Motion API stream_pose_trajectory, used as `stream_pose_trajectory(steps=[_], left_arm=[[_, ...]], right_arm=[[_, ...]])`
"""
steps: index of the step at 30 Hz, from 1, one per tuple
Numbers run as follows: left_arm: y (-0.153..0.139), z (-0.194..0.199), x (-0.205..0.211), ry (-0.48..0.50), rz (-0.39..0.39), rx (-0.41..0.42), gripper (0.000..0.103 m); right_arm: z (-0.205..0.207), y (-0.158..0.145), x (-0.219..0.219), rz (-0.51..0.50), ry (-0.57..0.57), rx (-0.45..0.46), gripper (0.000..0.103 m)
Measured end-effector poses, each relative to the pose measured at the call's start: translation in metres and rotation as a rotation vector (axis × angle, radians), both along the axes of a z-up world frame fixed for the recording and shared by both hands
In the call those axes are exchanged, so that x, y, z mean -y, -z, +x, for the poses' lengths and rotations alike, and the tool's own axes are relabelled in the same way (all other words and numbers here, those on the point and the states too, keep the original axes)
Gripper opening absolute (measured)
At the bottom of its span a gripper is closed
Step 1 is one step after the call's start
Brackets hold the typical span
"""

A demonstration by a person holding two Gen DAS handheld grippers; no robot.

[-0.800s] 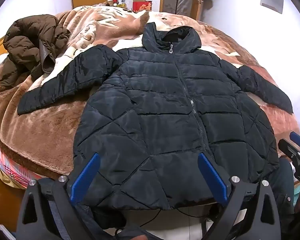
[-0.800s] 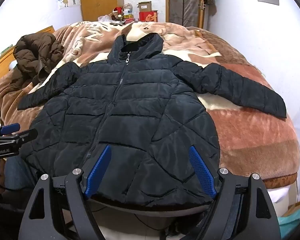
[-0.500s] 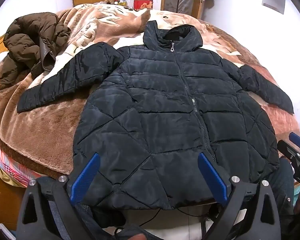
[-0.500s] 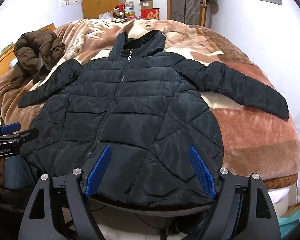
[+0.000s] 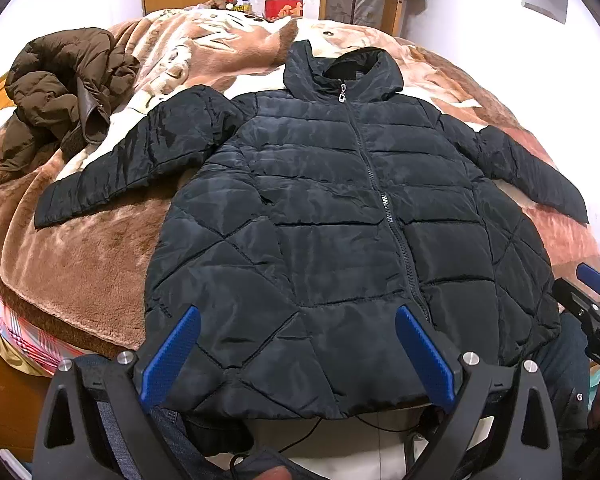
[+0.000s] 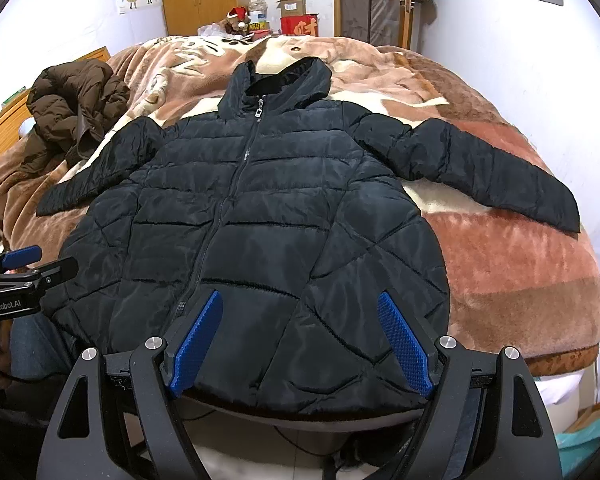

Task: Fold large clothes

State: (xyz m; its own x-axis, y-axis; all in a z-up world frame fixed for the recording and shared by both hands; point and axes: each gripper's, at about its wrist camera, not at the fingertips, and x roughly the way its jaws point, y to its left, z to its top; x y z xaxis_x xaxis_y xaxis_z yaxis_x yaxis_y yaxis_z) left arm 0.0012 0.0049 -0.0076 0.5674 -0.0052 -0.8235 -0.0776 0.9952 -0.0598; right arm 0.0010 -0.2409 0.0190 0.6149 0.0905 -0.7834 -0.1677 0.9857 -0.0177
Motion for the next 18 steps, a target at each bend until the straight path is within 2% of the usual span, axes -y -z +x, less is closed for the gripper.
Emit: stream_pose_trajectory(steps=[18], left_arm=[[-0.0011, -0.0006, 0.009, 0.007, 0.01, -0.004, 0.099]], right_arm=[[-0.0004, 0.0043, 0.001, 0.002, 0.004, -0.008, 0.08]])
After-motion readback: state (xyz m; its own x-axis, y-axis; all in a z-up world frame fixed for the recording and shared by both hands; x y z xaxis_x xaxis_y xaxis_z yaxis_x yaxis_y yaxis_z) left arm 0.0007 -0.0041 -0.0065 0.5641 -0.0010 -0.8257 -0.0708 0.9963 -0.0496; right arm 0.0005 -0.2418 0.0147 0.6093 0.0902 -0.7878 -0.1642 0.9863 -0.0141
